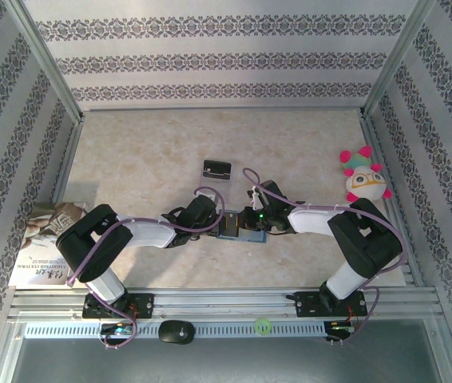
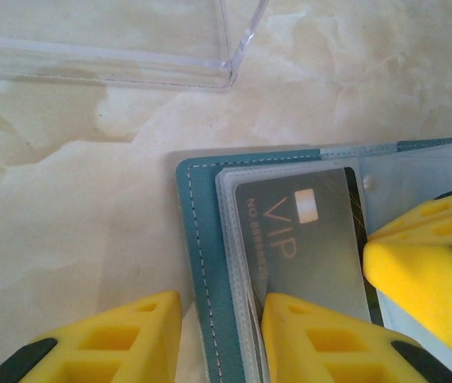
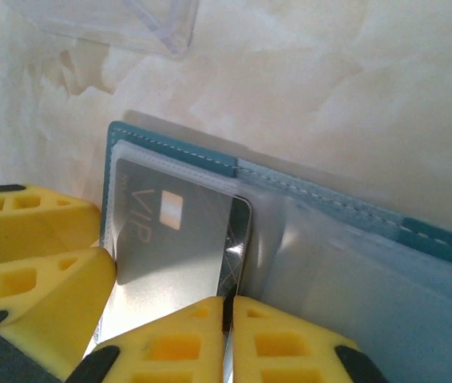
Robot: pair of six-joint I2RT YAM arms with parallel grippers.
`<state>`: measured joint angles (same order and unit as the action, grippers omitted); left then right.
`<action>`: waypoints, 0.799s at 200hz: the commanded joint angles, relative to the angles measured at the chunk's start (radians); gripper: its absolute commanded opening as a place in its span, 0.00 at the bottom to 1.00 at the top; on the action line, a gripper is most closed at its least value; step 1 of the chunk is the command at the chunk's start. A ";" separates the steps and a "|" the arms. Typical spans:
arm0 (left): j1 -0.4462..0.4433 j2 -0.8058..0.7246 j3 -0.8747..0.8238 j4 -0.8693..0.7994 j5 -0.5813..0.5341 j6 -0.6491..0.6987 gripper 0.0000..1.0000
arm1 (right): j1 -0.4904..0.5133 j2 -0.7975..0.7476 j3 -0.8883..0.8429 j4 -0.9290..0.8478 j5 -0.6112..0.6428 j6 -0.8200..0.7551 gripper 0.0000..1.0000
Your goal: Take the credit cards out of the card holder
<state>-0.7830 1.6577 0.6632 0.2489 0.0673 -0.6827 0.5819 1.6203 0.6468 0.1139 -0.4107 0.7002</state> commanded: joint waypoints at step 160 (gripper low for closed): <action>-0.004 0.024 -0.054 -0.099 0.079 -0.018 0.33 | -0.014 -0.118 -0.024 -0.138 0.102 -0.051 0.18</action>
<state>-0.7830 1.6508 0.6472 0.2665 0.0708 -0.6861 0.5713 1.5139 0.6067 0.0082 -0.2966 0.6811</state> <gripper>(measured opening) 0.327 0.124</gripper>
